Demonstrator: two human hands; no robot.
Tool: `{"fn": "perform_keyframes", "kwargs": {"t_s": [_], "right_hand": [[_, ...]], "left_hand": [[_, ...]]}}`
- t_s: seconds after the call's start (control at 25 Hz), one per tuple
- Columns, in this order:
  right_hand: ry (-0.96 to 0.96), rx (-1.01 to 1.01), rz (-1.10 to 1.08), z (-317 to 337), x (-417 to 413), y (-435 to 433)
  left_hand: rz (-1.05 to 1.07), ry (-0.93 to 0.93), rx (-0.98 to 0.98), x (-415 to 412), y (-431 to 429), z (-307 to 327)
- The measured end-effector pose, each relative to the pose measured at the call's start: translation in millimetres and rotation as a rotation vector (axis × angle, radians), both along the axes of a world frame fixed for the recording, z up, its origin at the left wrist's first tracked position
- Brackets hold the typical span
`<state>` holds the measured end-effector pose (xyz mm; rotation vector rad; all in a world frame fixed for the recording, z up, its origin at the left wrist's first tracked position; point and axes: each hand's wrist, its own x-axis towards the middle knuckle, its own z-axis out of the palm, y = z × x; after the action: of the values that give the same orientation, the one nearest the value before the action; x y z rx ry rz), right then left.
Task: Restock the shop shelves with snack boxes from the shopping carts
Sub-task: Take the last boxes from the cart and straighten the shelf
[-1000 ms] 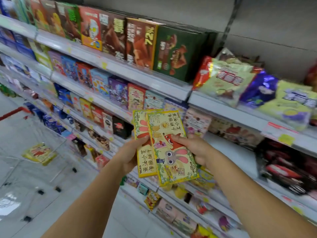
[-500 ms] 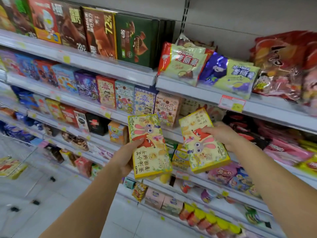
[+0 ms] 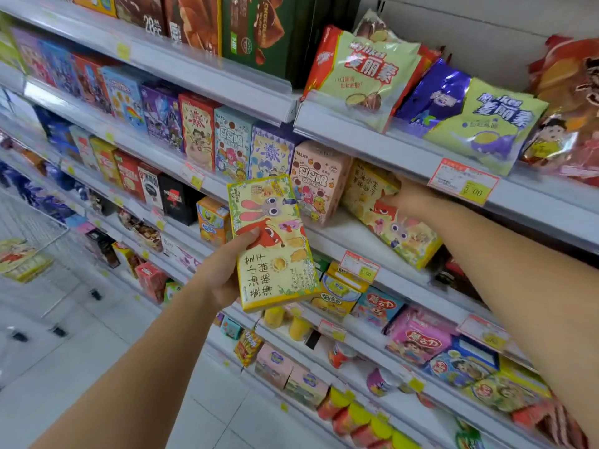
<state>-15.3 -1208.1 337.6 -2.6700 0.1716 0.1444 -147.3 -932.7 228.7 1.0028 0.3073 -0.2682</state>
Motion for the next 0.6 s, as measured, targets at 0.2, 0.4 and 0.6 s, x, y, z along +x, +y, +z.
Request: {"fn": "perform_keyframes", "kwargs": {"t_s": [0.2, 0.4, 0.6], "right_hand": [[-0.215, 0.019, 0.161, -15.3, 7.0, -21.2], [-0.573, -0.891, 0.182, -54.2, -6.7, -32.9], [-0.501, -1.090, 0.237, -86.7, -7.5, -27.2]], "left_hand": [[0.033, -0.105, -0.028, 2.1, -21.9, -27.5], [0.022, -0.144, -0.026, -0.8, -32.2, -47.1], [0.021, -0.128, -0.020, -3.4, -33.4, -53.3]]}}
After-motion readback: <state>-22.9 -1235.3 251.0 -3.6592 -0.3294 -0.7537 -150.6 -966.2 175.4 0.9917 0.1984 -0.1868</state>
